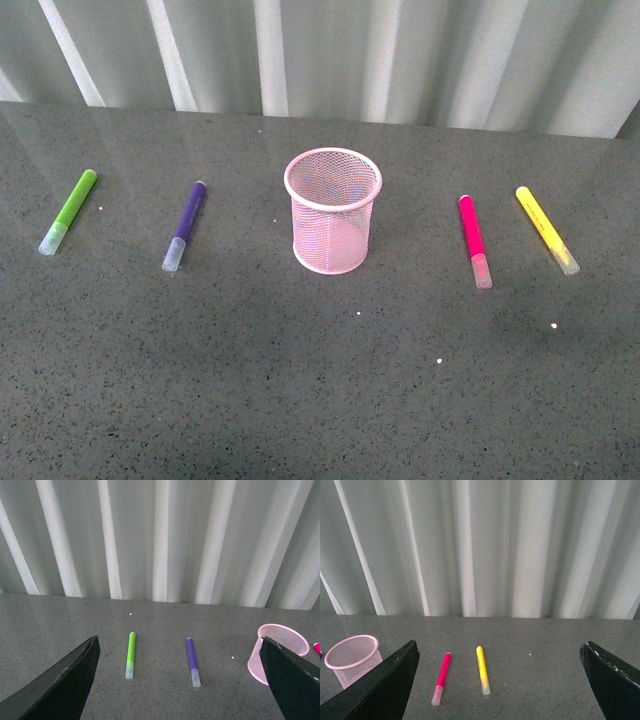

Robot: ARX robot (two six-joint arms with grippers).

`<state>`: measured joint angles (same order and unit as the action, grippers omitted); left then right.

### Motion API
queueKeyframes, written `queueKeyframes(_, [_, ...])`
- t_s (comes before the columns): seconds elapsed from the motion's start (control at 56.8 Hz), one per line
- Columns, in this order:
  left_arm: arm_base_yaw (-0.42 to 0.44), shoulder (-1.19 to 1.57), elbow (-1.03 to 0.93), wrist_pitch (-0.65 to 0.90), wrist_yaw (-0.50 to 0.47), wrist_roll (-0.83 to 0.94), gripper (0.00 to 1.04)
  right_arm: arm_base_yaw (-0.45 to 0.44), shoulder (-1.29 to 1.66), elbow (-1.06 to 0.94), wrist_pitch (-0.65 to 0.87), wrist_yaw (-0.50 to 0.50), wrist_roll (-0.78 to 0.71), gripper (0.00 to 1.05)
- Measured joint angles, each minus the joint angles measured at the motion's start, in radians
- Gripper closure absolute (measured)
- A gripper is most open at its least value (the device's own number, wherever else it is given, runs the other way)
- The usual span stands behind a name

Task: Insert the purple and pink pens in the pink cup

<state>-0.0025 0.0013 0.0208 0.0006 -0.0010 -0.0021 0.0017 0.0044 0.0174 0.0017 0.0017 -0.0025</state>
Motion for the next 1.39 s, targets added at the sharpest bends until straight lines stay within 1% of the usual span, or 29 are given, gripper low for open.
queueKeyframes(0.652, [0.000,0.000,0.000,0.000,0.000,0.000,0.07,0.000,0.000,0.000,0.000,0.000,0.000,0.07])
queueKeyframes(0.67, [-0.004,0.005,0.002,-0.005,-0.016,-0.004,0.07,0.000,0.000,0.000,0.000,0.000,0.000,0.07])
queueKeyframes(0.687, [-0.024,0.024,0.013,-0.043,-0.071,-0.036,0.07,0.000,0.000,0.000,0.000,0.000,0.000,0.07])
queueKeyframes(0.705, [-0.034,0.035,0.023,-0.072,-0.090,-0.043,0.07,0.000,0.000,0.000,0.000,0.000,0.000,0.07])
queueKeyframes(0.722, [-0.061,0.068,0.043,-0.133,-0.181,-0.082,0.07,0.000,0.000,0.000,0.000,0.000,0.000,0.07])
queueKeyframes(0.74, [-0.086,0.105,0.064,-0.183,-0.248,-0.116,0.07,0.000,0.000,0.000,0.000,0.000,0.000,0.07])
queueKeyframes(0.775, [-0.121,0.182,0.085,-0.245,-0.360,-0.179,0.07,0.000,0.000,0.000,0.000,0.000,0.000,0.07])
queueKeyframes(0.811, [-0.126,0.228,0.085,-0.252,-0.389,-0.212,0.07,0.000,0.000,0.000,0.000,0.001,0.000,0.07])
queueKeyframes(0.863, [-0.121,0.296,0.085,-0.230,-0.365,-0.259,0.07,0.000,0.000,0.000,0.000,-0.001,0.000,0.07])
queueKeyframes(0.934, [-0.092,0.376,0.092,-0.148,-0.320,-0.278,0.07,0.000,0.000,0.000,0.000,0.000,0.000,0.07])
queueKeyframes(0.969, [-0.074,0.421,0.103,-0.097,-0.293,-0.285,0.07,0.000,0.000,0.000,0.000,0.000,0.000,0.07])
queueKeyframes(1.04, [-0.032,0.601,0.170,0.075,-0.190,-0.288,0.07,0.000,0.000,0.000,0.000,0.000,0.000,0.07])
queueKeyframes(1.11, [-0.023,0.744,0.234,0.177,-0.135,-0.283,0.07,0.000,0.000,0.000,0.000,0.000,0.000,0.07])
queueKeyframes(1.145, [-0.023,0.838,0.279,0.236,-0.088,-0.274,0.07,0.000,0.000,0.000,0.000,0.000,0.000,0.07])
queueKeyframes(1.198, [-0.029,0.949,0.333,0.293,-0.058,-0.246,0.07,0.000,0.000,0.000,0.000,0.000,0.000,0.07])
queueKeyframes(1.251, [-0.037,1.050,0.401,0.286,-0.036,-0.212,0.07,0.000,0.000,0.000,0.000,0.000,0.000,0.07])
queueKeyframes(1.286, [-0.045,1.129,0.457,0.279,-0.047,-0.183,0.07,0.000,0.000,0.000,0.000,0.000,0.000,0.07])
queueKeyframes(1.357, [-0.066,1.307,0.607,0.186,-0.067,-0.141,0.07,0.000,0.000,0.000,0.000,0.000,0.000,0.07])
queueKeyframes(1.392, [-0.079,1.387,0.679,0.129,-0.058,-0.116,0.07,0.000,0.000,0.000,0.000,0.000,0.000,0.07])
